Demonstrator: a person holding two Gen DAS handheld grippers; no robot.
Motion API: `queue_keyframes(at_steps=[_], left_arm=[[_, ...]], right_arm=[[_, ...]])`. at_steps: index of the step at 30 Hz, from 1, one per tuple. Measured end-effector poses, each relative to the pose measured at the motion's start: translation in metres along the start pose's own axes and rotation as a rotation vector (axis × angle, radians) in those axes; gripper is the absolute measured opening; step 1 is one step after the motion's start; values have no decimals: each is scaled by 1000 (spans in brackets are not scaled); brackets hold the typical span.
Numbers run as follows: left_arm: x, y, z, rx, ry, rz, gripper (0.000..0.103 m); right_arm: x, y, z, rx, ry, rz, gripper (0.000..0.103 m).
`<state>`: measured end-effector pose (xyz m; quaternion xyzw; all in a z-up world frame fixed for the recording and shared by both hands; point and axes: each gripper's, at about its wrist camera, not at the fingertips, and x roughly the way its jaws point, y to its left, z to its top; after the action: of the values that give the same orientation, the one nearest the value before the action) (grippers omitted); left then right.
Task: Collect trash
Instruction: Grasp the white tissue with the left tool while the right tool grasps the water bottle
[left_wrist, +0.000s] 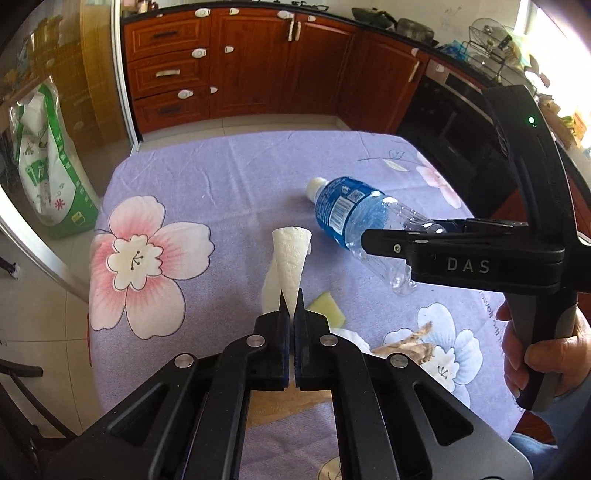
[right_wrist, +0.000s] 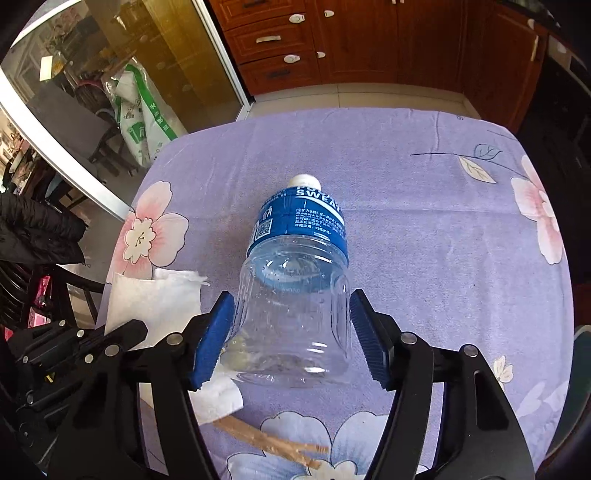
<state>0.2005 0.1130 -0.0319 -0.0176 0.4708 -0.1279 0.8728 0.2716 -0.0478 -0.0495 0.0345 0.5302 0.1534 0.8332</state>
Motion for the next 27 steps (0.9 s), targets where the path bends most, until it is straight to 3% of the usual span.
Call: queue_keyframes(at_steps=[13, 23, 25, 27], left_arm=[[-47, -71, 1, 99, -66, -25, 2], [-60, -137, -6, 188, -73, -55, 2], [-58, -150, -11, 204, -65, -66, 2], [-55, -160, -15, 220, -56, -74, 2]], right_arm=[[-89, -40, -45, 34, -108, -8, 58], [-146, -88, -84, 98, -184, -25, 55], [-152, -98, -92, 111, -190, -20, 46], [-157, -108, -99, 126, -200, -23, 27]])
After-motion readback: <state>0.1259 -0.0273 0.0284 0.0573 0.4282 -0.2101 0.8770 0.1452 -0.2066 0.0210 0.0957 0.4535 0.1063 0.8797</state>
